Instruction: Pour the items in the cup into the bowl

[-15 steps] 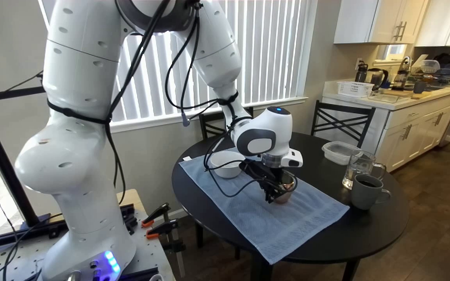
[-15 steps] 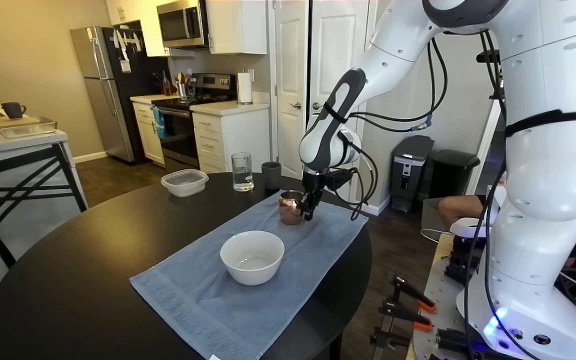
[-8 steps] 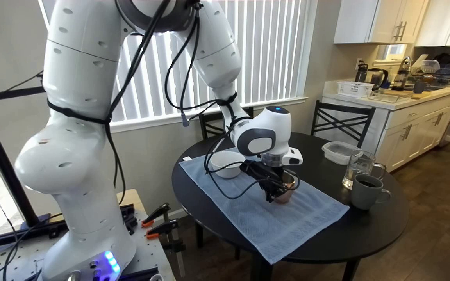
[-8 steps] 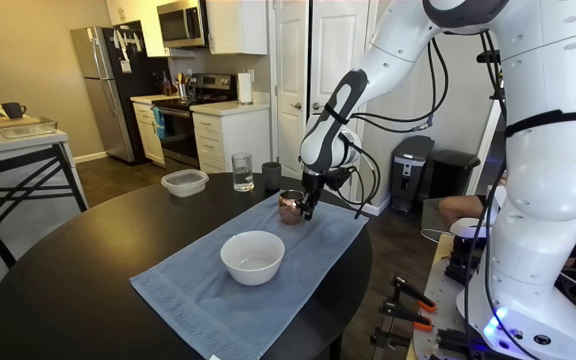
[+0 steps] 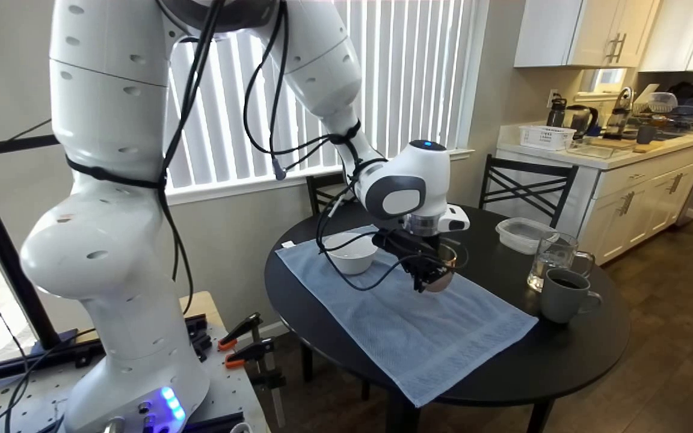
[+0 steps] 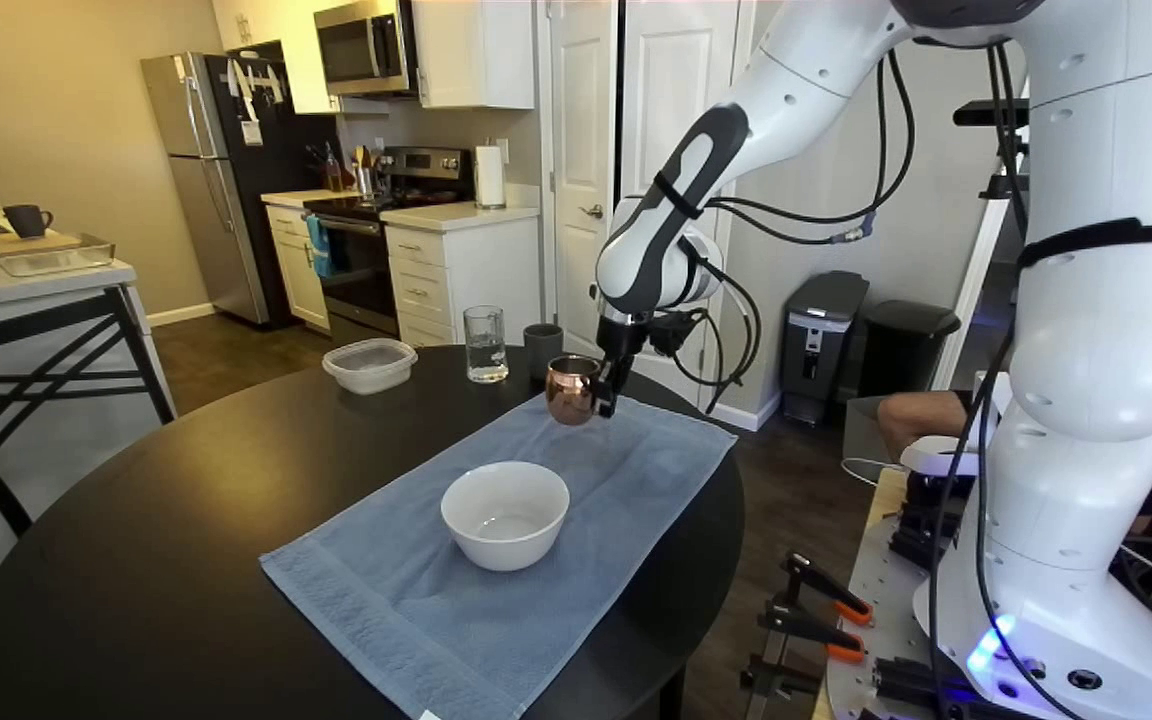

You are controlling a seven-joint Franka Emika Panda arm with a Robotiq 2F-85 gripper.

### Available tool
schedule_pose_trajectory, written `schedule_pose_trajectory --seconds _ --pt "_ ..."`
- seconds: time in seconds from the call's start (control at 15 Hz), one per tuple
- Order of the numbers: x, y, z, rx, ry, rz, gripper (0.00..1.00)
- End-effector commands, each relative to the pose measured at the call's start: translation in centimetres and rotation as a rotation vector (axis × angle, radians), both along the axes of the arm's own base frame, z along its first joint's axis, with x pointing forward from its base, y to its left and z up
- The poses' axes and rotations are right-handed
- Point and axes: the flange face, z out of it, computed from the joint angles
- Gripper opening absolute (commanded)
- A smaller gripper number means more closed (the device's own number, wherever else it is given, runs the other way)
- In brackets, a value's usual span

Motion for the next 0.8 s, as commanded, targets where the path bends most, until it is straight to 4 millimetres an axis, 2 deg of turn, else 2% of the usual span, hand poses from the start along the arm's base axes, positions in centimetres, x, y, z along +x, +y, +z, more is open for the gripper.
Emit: schedule_pose_trajectory --seconds 0.0,0.4,0.73 --pt "-1.6 0.4 4.2 0.023 0.010 0.109 0.04" --pt "-2.7 1.7 5.5 0.050 0.115 0.318 0.04" --pt "-2.8 3.2 5.7 0.226 0.108 0.483 0.04"
